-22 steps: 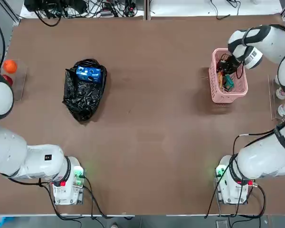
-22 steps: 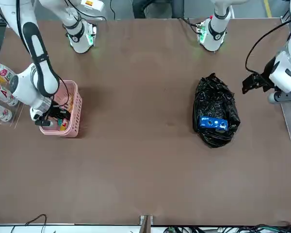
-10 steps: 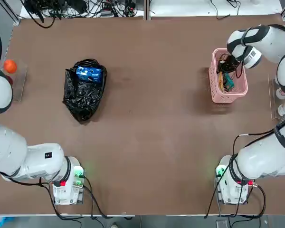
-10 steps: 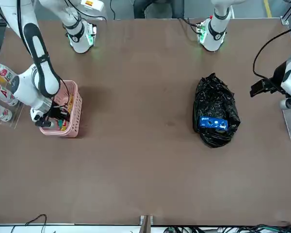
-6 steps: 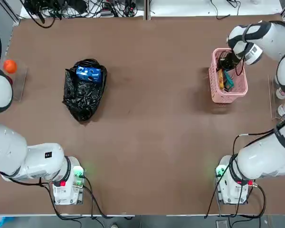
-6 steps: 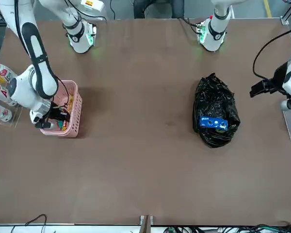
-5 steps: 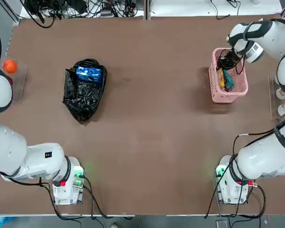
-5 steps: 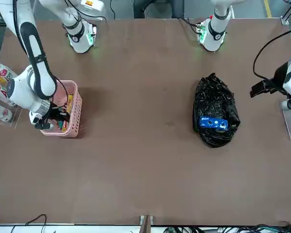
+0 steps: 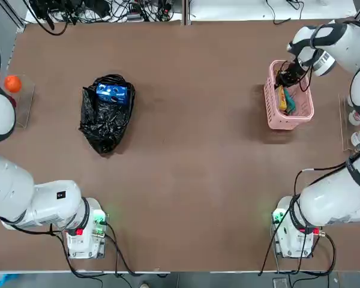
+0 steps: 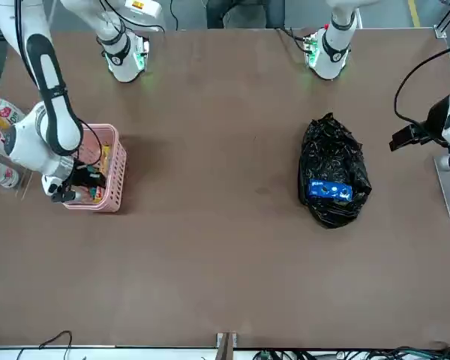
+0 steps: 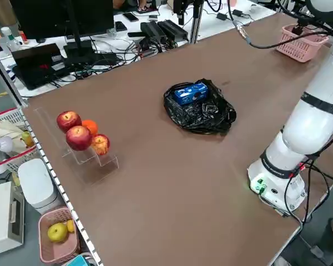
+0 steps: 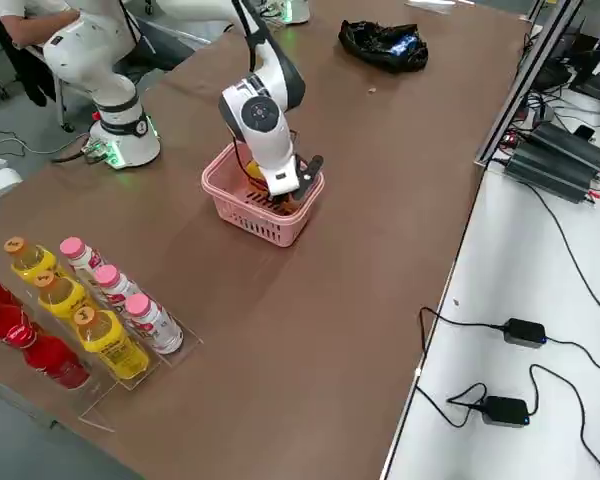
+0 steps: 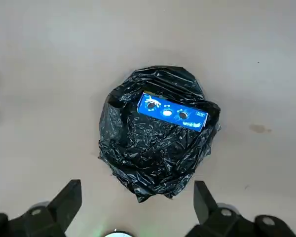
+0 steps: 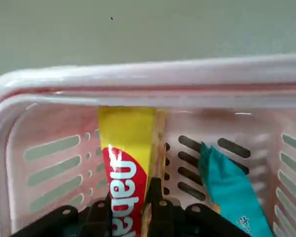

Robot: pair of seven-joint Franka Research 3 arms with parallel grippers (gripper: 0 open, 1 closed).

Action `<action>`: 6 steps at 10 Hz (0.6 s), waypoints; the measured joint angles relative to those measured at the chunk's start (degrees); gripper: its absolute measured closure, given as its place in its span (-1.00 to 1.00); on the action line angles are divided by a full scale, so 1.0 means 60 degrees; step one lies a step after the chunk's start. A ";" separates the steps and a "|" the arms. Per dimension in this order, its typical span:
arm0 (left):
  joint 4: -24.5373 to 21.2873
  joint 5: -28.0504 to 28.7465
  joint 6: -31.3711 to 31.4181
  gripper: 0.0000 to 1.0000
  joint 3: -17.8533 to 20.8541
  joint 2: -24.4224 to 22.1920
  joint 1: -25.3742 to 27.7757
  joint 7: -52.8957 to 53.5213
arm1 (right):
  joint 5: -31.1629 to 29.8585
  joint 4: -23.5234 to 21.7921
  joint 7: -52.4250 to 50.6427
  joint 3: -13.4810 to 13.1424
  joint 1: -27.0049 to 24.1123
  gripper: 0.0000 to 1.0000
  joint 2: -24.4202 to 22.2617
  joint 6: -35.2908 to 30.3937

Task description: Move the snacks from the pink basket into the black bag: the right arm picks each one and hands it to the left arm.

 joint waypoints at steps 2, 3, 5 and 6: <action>0.0000 0.0000 0.0000 -1.00 0.0000 0.0035 0.0000 0.0000 | 0.0001 0.0015 -0.0325 0.0001 -0.0054 0.45 0.0042 -0.0009; 0.0000 0.0000 0.0000 -1.00 0.0000 0.0059 0.0000 0.0000 | 0.0001 0.0017 -0.0367 0.0000 -0.0055 0.45 0.0046 -0.0009; 0.0000 -0.0001 0.0000 -1.00 0.0000 0.0080 0.0000 0.0000 | 0.0001 0.0018 -0.0495 0.0000 -0.0072 0.45 0.0059 -0.0010; 0.0000 -0.0001 0.0000 -1.00 0.0000 0.0086 0.0000 0.0000 | 0.0001 0.0019 -0.0552 0.0001 -0.0090 0.45 0.0082 -0.0011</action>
